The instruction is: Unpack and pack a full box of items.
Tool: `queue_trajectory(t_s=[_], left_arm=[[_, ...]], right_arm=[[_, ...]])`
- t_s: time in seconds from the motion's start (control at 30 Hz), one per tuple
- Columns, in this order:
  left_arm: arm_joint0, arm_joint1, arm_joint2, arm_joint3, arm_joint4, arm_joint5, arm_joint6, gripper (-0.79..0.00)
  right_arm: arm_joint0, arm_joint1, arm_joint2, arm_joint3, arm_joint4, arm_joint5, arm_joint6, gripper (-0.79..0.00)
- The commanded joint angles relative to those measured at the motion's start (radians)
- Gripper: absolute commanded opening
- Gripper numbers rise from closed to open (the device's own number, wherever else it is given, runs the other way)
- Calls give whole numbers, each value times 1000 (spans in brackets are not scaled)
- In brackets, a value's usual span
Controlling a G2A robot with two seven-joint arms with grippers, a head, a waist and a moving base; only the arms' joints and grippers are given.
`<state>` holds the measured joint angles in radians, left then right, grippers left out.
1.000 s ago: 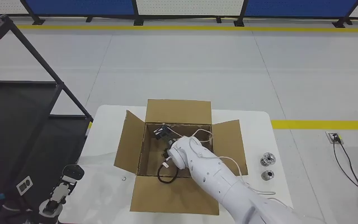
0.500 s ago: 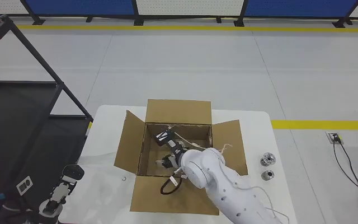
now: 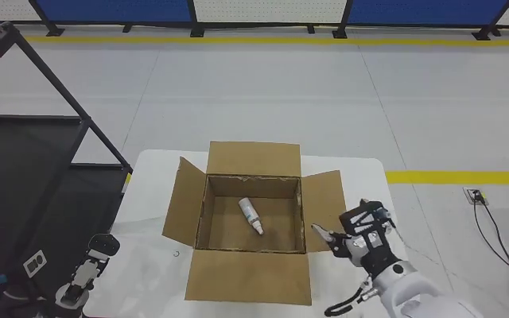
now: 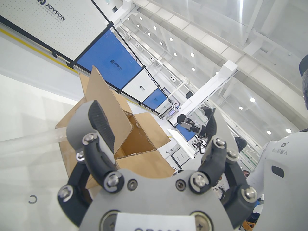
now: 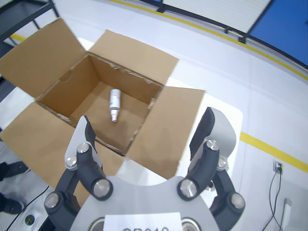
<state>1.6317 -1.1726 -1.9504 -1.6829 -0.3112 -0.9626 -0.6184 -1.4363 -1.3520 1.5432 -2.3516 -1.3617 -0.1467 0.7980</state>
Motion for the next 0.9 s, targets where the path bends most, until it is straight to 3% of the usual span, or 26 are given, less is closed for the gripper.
queue_trajectory(t_s=[0.0, 0.13, 0.3, 0.63, 0.87], left_arm=[[0, 0, 0, 0, 0, 0, 0, 0], [0, 0, 0, 0, 0, 0, 0, 0], [0, 0, 0, 0, 0, 0, 0, 0], [0, 0, 0, 0, 0, 0, 0, 0], [0, 0, 0, 0, 0, 0, 0, 0]], right_arm=[[-49, 6, 117, 2, 28, -35, -50, 0], [-157, 12, 312, 31, 116, -52, -61, 0], [-139, 26, 420, 241, 234, -122, -3, 0], [101, 53, 342, 691, 192, -158, 59, 0], [182, 67, 300, 845, 217, -227, 78, 0]])
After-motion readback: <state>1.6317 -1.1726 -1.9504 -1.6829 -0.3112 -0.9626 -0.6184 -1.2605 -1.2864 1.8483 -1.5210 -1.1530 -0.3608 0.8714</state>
